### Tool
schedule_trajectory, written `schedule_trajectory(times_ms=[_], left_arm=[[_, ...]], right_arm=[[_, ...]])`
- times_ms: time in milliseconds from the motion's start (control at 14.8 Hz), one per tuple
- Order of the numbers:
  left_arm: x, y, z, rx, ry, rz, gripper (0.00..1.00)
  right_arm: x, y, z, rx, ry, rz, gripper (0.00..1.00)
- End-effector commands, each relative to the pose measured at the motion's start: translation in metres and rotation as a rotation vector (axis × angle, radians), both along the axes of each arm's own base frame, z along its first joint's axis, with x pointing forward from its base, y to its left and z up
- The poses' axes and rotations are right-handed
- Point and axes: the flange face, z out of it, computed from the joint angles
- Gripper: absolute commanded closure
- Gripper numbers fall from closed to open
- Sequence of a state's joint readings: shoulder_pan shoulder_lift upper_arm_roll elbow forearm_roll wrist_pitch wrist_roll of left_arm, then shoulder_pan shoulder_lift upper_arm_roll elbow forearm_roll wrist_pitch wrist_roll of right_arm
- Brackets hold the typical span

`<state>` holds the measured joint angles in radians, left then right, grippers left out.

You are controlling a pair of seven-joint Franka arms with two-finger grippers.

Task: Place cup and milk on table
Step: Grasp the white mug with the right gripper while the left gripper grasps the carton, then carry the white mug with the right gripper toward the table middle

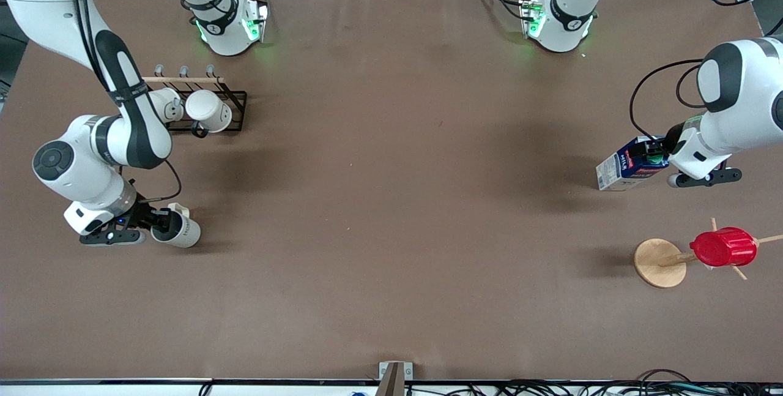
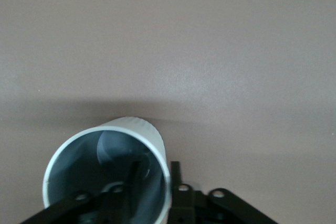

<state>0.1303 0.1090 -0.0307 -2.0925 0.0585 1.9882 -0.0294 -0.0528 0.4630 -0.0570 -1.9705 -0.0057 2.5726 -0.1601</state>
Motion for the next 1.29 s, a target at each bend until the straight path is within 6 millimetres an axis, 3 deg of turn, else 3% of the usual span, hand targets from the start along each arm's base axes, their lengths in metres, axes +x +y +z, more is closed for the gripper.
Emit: schedule_trajectory(times_ms=[0,135,271,339,474,609,880,1083,1219], left_arm=[[-0.005,0.006,-0.004,0.010,-0.010,-0.016,0.00],[-0.006,0.008,-0.004,0.008,-0.010,-0.023,0.00],[-0.007,0.014,-0.005,0.009,-0.008,-0.014,0.00],[-0.006,0.013,-0.006,0.008,-0.007,-0.018,0.00],[-0.003,0.011,-0.002,0.009,-0.016,-0.023,0.00],[-0.002,0.007,0.001,0.010,-0.022,-0.027,0.00],[0.001,0.006,0.005,0.011,-0.025,-0.028,0.00],[0.003,0.006,0.010,0.012,-0.033,-0.026,0.00],[0.003,0.007,0.012,0.016,-0.034,-0.029,0.00]], right_arm=[[0.007,-0.002,0.006,0.009,-0.011,-0.020,1.00],[0.012,0.001,0.017,0.014,0.022,-0.017,1.00],[0.032,0.012,0.056,0.031,0.071,-0.035,1.00],[0.044,0.029,0.083,0.040,0.107,-0.092,1.00],[0.055,0.082,0.120,0.043,0.147,-0.153,1.00],[0.053,0.140,0.128,0.072,0.149,-0.195,1.00],[0.027,0.291,0.126,0.083,0.114,-0.272,1.00],[0.003,0.378,0.104,0.081,0.096,-0.291,1.00],[-0.009,0.414,0.100,0.096,0.055,-0.285,1.00]])
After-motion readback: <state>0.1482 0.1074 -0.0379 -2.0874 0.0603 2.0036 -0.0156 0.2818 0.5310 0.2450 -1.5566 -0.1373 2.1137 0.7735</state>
